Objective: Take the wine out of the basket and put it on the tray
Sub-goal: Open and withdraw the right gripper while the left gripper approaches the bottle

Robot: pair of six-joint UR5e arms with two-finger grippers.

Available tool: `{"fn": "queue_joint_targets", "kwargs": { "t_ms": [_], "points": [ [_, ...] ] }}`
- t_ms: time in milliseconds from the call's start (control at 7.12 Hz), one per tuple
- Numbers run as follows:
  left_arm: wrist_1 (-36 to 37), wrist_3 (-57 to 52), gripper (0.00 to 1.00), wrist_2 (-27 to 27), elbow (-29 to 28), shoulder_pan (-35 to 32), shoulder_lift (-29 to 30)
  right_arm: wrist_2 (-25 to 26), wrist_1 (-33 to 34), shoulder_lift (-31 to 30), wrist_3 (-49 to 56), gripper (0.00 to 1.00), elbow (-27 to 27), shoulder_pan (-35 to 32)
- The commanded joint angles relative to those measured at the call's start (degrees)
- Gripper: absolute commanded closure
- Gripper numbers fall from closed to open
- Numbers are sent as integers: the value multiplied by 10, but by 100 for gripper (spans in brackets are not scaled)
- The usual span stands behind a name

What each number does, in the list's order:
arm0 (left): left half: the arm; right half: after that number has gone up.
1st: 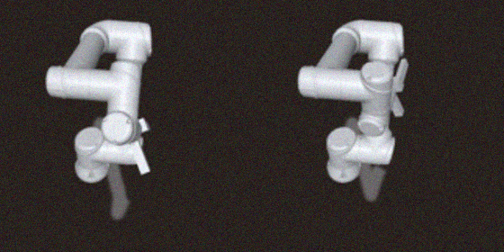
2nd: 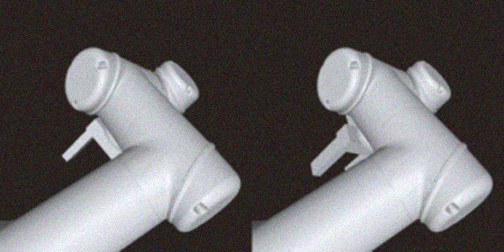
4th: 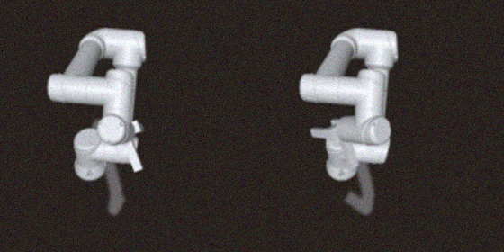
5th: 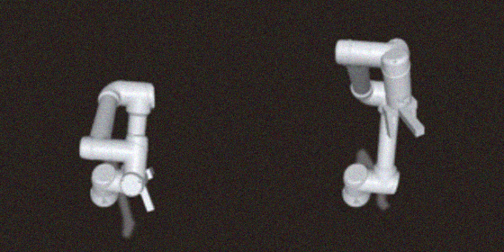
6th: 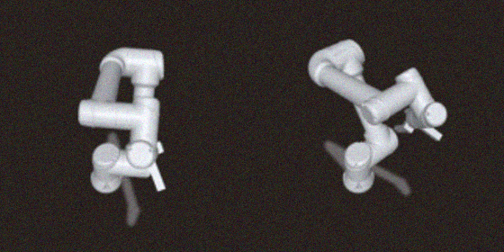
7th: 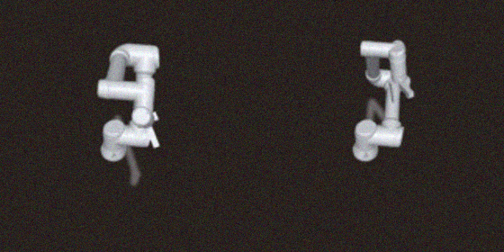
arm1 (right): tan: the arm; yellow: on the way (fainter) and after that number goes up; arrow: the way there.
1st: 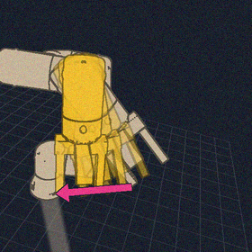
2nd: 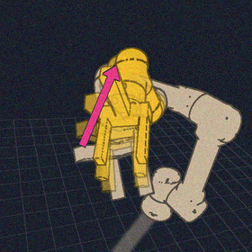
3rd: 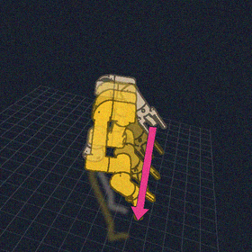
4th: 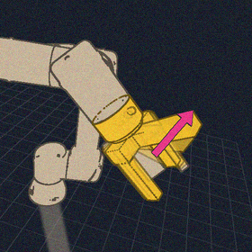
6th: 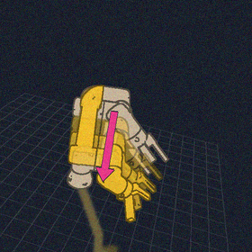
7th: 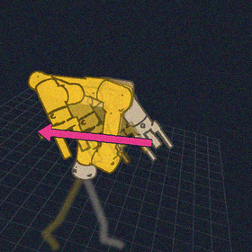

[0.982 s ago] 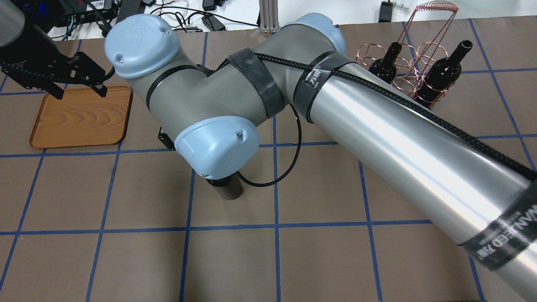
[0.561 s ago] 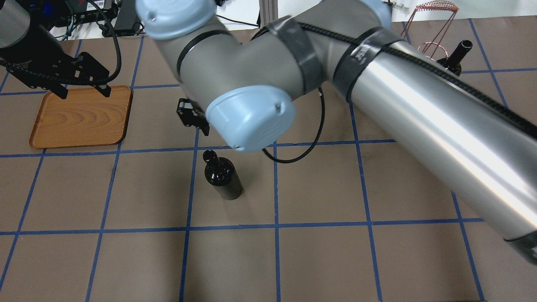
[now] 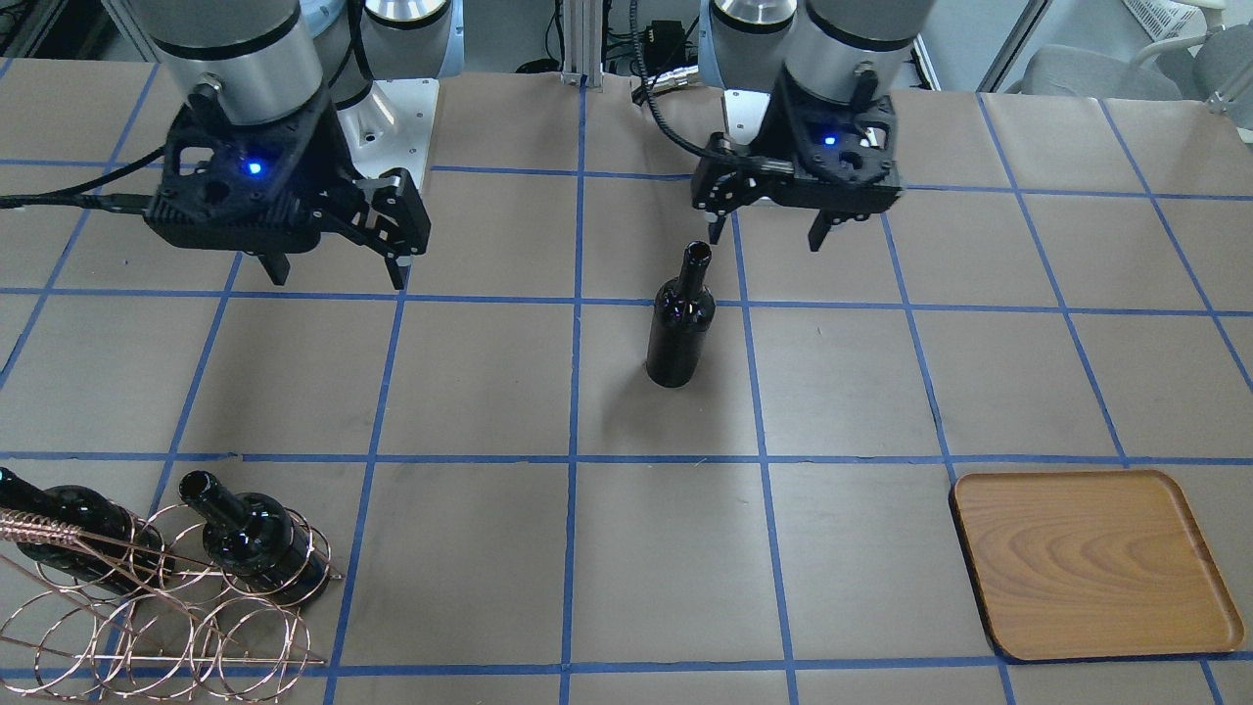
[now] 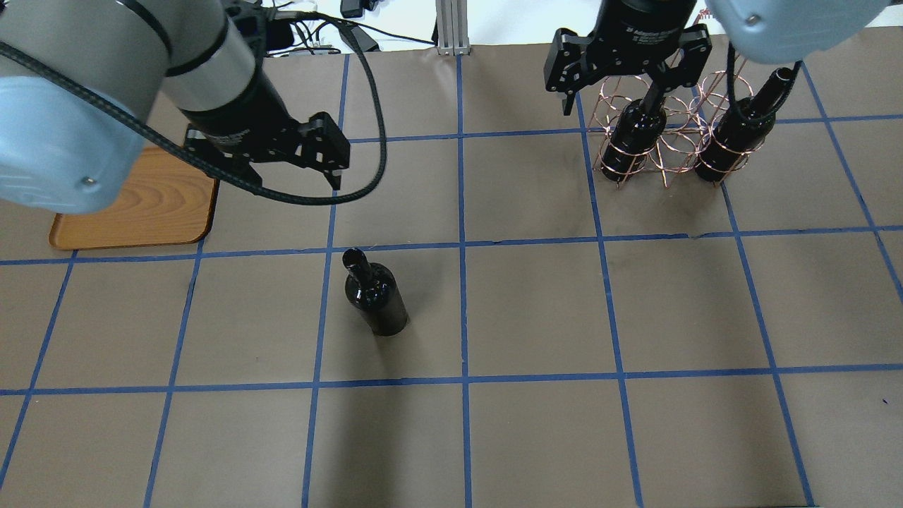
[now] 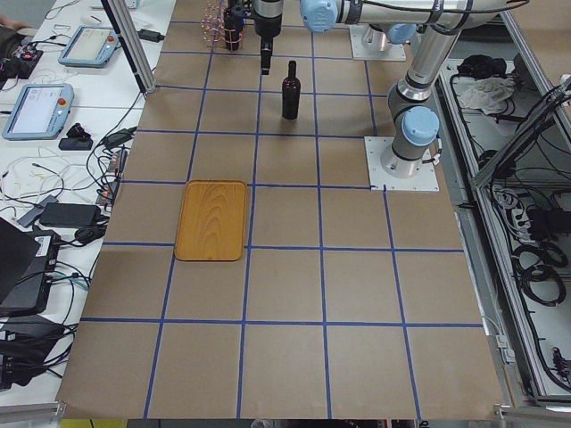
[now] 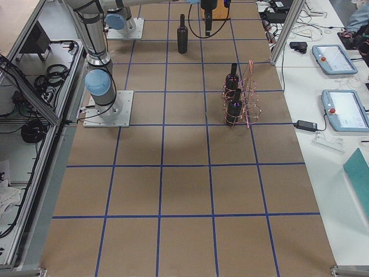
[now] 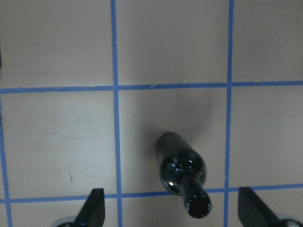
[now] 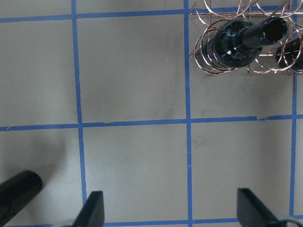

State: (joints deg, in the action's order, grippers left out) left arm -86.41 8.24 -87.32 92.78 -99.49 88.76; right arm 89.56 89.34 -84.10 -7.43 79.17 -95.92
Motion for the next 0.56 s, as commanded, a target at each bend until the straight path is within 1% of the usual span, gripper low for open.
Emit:
{"fn": "queue_joint_targets", "kwargs": {
  "t_ms": [0,281,421],
  "points": [
    [22,24,0,0,43,-52,5,-25,-15,-27,12,0,15,6],
    [56,18,0,-1,89,-57,6,-25,-12,-30,19,0,21,6],
    [59,14,0,-6,93,-56,11,-25,-11,-30,35,0,23,6]
  ]
}}
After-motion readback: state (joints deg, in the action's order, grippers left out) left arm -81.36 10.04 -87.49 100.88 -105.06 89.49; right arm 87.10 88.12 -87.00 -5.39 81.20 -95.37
